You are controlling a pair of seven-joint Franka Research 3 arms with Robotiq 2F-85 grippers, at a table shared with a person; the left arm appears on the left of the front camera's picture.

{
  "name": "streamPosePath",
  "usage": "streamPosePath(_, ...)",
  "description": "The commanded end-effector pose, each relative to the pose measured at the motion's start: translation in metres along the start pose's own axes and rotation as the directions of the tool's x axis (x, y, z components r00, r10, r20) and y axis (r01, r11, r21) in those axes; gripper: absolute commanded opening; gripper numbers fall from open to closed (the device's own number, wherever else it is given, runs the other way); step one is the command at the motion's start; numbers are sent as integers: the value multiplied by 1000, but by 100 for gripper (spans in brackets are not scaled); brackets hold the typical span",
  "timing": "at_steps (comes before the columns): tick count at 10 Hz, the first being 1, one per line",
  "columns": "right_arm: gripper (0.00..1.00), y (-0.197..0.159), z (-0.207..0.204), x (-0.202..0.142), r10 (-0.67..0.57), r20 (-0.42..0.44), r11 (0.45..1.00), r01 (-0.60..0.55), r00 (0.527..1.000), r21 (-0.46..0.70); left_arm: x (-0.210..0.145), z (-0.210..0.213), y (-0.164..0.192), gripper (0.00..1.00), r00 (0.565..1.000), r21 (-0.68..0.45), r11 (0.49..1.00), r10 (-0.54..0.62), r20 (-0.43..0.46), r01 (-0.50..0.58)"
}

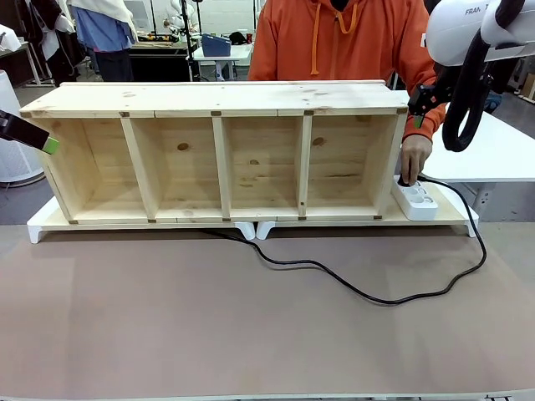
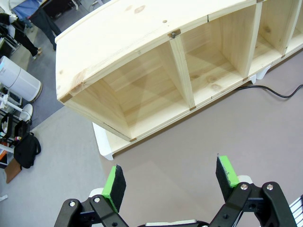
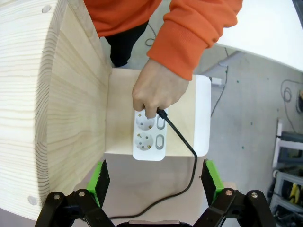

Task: Perform cable management.
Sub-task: Release the Power Cable when the human grasps it.

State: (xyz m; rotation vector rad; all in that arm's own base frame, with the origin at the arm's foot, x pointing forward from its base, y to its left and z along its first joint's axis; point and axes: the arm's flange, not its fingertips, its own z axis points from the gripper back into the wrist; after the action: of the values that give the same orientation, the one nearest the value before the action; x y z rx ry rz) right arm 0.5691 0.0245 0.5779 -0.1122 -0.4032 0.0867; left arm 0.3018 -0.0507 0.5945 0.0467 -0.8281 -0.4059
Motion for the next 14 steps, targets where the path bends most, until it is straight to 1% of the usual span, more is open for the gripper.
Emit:
streamPosePath(1, 100, 0, -1, -1, -4, -7, 1000, 4, 1000, 0, 1, -1, 0, 100, 1000, 1, 1000, 1, 6, -1)
streamPosePath(14, 100, 0, -1, -1, -4, -7, 1000, 4, 1000, 0, 1, -1, 0, 100, 1000, 1, 1000, 1, 6, -1)
